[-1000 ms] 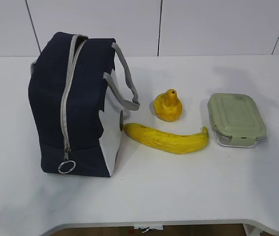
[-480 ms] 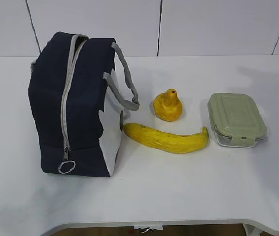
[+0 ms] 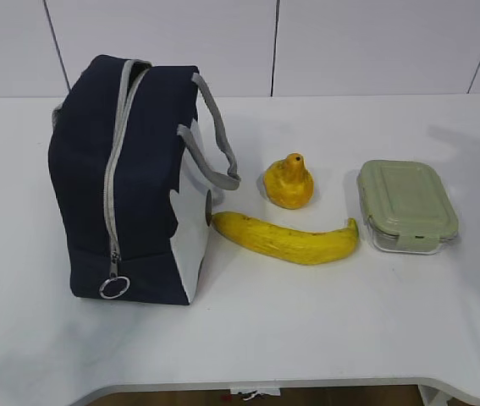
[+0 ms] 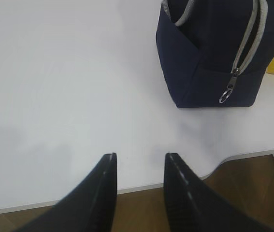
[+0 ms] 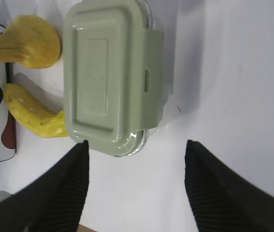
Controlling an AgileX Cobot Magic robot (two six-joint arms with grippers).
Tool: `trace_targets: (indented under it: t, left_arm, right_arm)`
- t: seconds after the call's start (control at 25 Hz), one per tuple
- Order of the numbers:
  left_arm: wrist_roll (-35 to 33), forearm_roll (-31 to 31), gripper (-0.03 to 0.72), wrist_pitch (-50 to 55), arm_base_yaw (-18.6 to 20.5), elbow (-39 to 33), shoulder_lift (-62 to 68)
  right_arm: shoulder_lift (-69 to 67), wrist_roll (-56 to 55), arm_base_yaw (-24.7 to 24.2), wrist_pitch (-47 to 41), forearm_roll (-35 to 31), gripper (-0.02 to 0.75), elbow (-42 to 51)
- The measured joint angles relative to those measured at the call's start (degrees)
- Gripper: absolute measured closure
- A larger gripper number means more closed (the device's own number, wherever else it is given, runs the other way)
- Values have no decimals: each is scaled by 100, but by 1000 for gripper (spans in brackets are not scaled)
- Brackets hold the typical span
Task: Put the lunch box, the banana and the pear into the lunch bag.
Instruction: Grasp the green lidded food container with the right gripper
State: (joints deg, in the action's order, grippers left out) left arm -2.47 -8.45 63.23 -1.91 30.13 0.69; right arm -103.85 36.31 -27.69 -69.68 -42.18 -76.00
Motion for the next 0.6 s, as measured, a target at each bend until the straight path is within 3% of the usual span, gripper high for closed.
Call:
trace_targets:
  t: [0.6]
  left_arm:
    - [27, 10, 431, 0, 0, 0, 0]
  right_arm:
    - [-217, 37, 0, 33, -168, 252, -17]
